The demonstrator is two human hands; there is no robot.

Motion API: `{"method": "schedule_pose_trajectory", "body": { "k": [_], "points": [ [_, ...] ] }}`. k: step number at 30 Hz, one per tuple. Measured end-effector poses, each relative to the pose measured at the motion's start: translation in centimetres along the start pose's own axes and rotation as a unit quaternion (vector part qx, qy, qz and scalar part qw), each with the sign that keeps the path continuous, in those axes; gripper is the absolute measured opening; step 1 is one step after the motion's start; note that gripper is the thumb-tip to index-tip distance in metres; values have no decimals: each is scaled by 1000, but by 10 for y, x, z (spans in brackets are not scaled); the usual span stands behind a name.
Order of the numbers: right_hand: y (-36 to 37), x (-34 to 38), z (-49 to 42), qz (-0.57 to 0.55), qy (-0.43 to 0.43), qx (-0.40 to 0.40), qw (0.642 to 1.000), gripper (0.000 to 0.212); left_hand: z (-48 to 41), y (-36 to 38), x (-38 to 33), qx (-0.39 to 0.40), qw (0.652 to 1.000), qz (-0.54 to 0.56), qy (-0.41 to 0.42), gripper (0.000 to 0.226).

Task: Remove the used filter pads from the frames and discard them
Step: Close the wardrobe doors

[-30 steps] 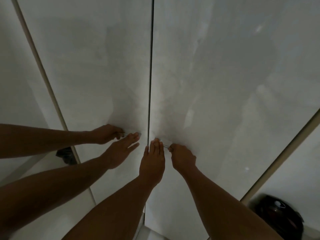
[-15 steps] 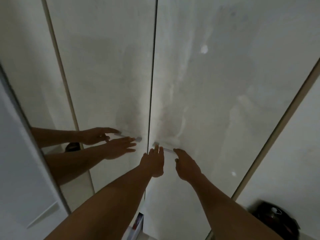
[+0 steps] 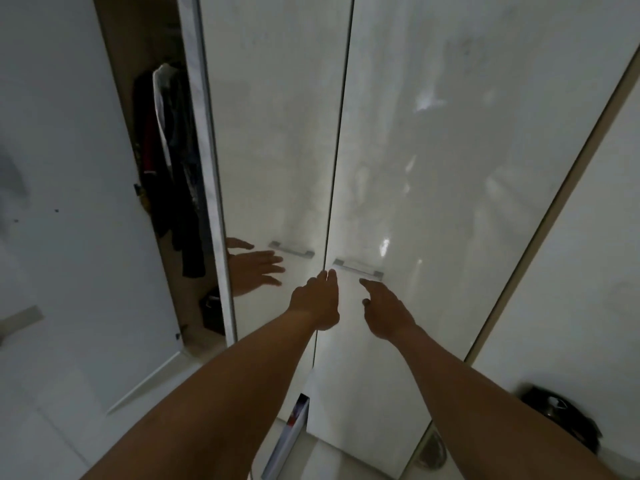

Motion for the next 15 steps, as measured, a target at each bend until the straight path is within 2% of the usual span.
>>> {"method": "schedule_pose_trajectory", "body": {
  "k": [4,8,15],
  "points": [
    [-15,24,14,5,2,8,1000,51,29,-23,3,-20,999,7,-26,87],
    [-39,56,23,-7,-35,-2,999,54,56,-46,4,-59,996,30,-62,79],
    [-75,99,71,-87,-112,-92,986,48,120,-65,1,-131,989,47,-54,64]
  ]
}}
Point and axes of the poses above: each hand's wrist, its own z-axis away from the middle knuckle, its own y-axis out of the palm, x = y × z, the point moved 4 cm from there along -z, towards the middle knuckle, and after that the axes turned 12 degrees about z, right-handed, at the moved point
